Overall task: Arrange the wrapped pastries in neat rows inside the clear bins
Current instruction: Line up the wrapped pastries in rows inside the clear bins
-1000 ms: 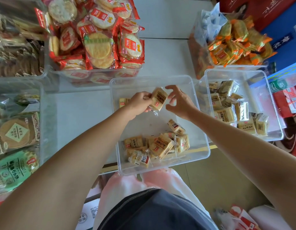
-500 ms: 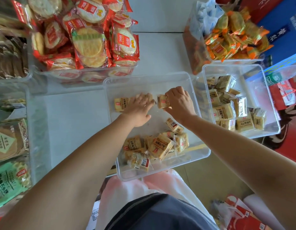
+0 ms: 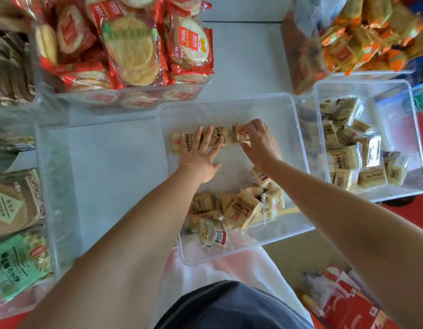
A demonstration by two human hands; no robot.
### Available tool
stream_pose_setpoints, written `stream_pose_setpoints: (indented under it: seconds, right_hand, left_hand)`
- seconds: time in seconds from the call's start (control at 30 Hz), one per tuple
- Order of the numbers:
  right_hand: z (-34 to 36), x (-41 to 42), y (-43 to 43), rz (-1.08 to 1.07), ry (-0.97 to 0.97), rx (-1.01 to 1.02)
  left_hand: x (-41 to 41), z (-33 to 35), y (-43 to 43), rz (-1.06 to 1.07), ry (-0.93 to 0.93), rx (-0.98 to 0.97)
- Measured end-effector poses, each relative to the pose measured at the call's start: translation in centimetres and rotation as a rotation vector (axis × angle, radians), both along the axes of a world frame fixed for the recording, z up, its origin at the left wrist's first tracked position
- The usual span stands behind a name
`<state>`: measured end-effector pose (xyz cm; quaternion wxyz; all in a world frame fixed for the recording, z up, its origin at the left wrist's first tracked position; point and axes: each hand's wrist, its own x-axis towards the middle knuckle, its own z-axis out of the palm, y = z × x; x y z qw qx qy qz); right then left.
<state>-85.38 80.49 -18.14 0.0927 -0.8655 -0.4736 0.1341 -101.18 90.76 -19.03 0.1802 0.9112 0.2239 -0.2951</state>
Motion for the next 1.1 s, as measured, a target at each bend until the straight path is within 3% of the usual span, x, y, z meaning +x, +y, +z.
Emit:
stream_pose_setpoints:
  seconds: [0.1,0.27,0.37,0.6,0.73,0.93,1.1]
  right_hand:
    - [-0.1,0.4,-1.1,0.052,0.055,0.040]
    - [0.4,0.9,-1.7,0.128,0.117,-0.177]
    - [1.4,1.1,-1.2,0.101,0.144,-0.118]
    - [4.5,-0.3,-0.3,0.358,0.343,-0.027]
    - [7.2,-3.2,-0.5,0.599,0.535,-0.164]
    - [8.9,-8.8,-2.7,0.774,0.768,-0.445]
    - [7.4,-10.9,-3.7,0.828,0.631,-0.513]
  left_hand:
    - [0.2,-0.2,-0.2,0.011,0.012,0.024]
    - [0.2,0.0,0.0,0.010,-0.031,0.025]
    - [0.0,1.2,0.4,0.016,-0.086,0.024]
    - [-2.2,6.8,-0.2,0.044,-0.480,0.209]
    - [-5.6,8.6,-1.1,0.125,-0.620,0.370]
    - [-12.4,7.5,-4.9,0.336,-0.518,0.353]
    - [-14.4,7.4,-7.7,0.410,-0.469,0.288]
